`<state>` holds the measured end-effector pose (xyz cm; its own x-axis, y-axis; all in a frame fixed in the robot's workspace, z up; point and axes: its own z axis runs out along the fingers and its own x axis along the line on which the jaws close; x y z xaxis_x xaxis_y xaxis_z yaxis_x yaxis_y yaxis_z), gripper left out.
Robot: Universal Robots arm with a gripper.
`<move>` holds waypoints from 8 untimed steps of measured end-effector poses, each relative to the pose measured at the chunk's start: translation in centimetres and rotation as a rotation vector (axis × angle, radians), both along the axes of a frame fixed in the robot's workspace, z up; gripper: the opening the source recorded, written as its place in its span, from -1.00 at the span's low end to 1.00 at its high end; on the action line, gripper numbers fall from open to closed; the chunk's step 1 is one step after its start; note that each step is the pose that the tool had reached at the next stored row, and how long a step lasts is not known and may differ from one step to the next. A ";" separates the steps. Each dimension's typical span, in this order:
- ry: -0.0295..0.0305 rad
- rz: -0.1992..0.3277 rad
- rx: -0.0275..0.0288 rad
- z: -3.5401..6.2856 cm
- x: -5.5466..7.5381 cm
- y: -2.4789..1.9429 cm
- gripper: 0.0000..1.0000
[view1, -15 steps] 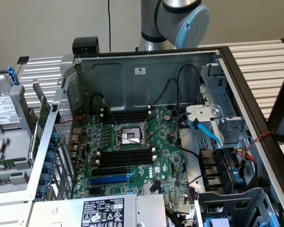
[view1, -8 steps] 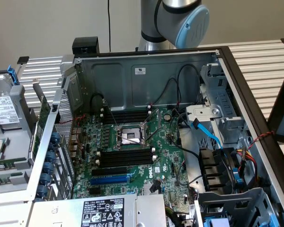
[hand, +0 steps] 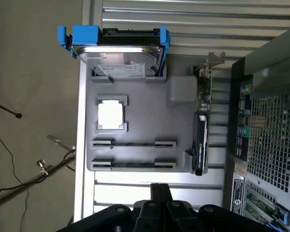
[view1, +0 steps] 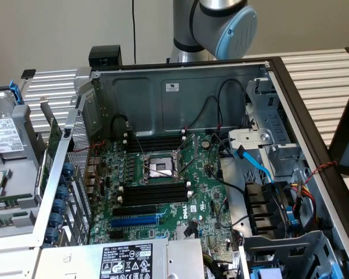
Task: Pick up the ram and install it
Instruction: 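Pick up the ram and move it above insertion slot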
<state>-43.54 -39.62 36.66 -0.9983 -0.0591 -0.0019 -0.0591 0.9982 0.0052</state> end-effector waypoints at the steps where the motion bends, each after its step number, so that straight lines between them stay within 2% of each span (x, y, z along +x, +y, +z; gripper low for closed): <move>1: 0.0000 0.020 0.0012 -0.03 0.0 0.00 -0.80; 8: 0.0000 0.146 0.0156 -0.25 0.0 0.00 -0.80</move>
